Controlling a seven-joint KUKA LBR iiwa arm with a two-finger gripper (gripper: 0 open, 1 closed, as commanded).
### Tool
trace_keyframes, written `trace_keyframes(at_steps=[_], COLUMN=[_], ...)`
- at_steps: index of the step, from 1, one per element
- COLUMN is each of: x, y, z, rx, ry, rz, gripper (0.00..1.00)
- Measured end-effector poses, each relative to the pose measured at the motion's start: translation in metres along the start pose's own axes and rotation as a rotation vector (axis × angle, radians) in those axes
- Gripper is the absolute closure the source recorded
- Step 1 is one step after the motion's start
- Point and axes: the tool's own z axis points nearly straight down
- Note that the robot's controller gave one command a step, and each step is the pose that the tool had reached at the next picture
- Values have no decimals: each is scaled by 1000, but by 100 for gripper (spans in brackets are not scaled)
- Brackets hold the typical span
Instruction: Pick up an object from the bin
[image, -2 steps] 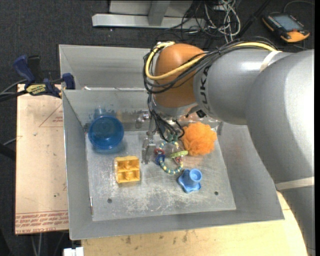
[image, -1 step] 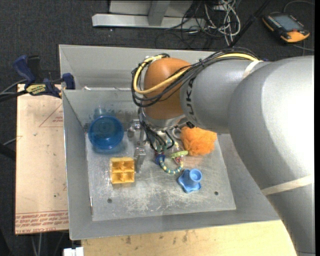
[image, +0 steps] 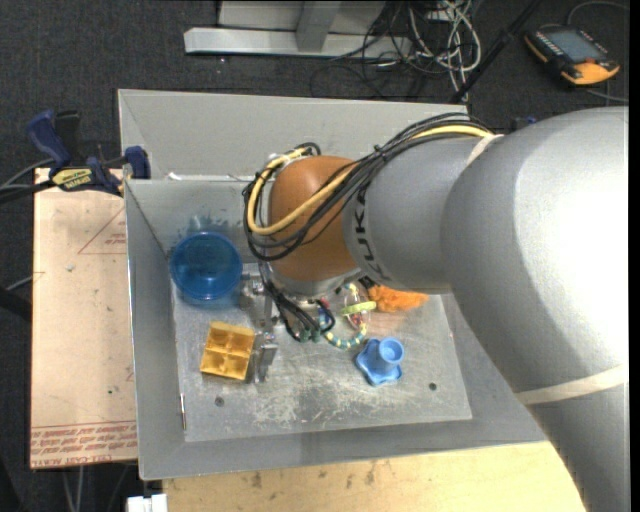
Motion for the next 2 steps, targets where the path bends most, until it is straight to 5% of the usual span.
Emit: trace_keyframes(at_steps=[1,2], x=[-16,-21], y=[18,18], z=[2,2], rx=[-2,-2], ry=[-1,-3], rz=[-57,-61], gripper=[100,100])
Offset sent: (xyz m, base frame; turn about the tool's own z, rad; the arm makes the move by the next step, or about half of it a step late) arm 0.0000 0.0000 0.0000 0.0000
